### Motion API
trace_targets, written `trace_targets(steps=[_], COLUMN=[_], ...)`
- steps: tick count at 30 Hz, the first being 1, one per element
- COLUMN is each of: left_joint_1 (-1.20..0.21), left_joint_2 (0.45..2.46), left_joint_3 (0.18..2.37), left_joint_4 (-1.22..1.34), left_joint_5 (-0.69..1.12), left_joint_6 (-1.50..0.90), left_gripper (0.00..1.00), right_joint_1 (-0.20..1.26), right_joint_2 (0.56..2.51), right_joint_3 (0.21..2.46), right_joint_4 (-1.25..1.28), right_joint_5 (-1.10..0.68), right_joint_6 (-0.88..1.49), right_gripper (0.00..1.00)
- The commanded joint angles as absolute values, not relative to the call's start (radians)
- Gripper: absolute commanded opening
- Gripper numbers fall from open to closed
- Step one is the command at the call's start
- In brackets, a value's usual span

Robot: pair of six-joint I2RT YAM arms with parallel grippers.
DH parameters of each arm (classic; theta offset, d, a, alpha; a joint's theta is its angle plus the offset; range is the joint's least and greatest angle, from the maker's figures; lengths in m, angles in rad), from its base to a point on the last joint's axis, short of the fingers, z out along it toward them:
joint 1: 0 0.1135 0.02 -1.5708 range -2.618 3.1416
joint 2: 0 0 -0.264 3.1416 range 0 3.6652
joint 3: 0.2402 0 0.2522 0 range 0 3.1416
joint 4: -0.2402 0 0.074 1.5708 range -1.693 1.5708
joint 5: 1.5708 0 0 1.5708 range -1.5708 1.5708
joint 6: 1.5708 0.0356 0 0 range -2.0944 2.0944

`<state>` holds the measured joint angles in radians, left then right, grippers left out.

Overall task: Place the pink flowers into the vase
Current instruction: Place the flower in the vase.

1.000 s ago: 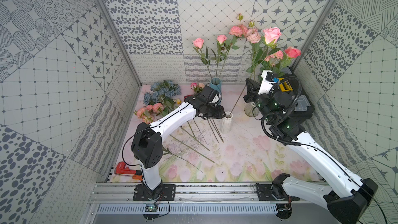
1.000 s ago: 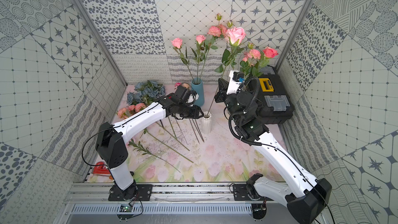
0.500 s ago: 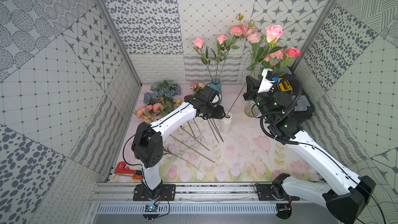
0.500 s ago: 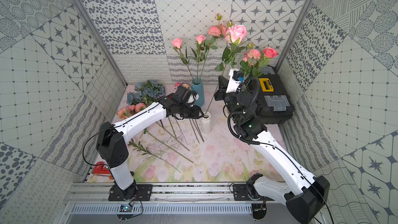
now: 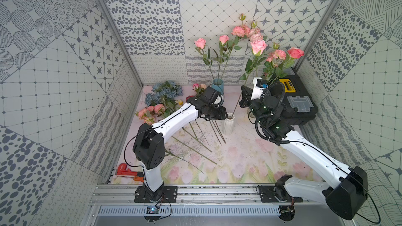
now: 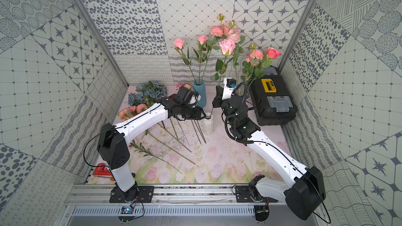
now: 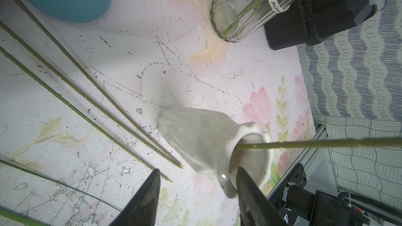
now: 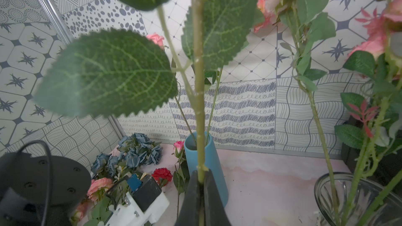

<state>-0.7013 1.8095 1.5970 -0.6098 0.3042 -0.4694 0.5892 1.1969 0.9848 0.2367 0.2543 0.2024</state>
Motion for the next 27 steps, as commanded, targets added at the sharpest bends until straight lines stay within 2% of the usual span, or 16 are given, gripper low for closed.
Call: trace_targets(steps=[1,16,21,27], left_joint_1=[-0.704,-0.704,-0.705,-0.705], left_joint_2=[1.812,1.824,1.825,1.824], left_joint_3=[1.617,1.626,1.623,1.622], left_joint_4=[-0.627,-0.62,-0.619,-0.62], left_joint_5=[0.298,0.308,0.308,0.307], left_joint_6=[-0.451,-0.456,-0.457,-0.457], left_gripper=[0.55,0.55,0.55,0.55], right_joint_1=[0.598,0.609,0.615,0.621], right_joint_2=[1.211,1.279,1.268,1.226], right_joint_3=[0.955,0.868,0.859,0.854], right_joint_4=[0.303,0.345,0.338,0.313], right_joint_5=[0.245,0.194,0.198,0.214], right_joint_6=[0.239,0.331,0.335,0.329], right_gripper=[0.0,0.0,0.09,0.27])
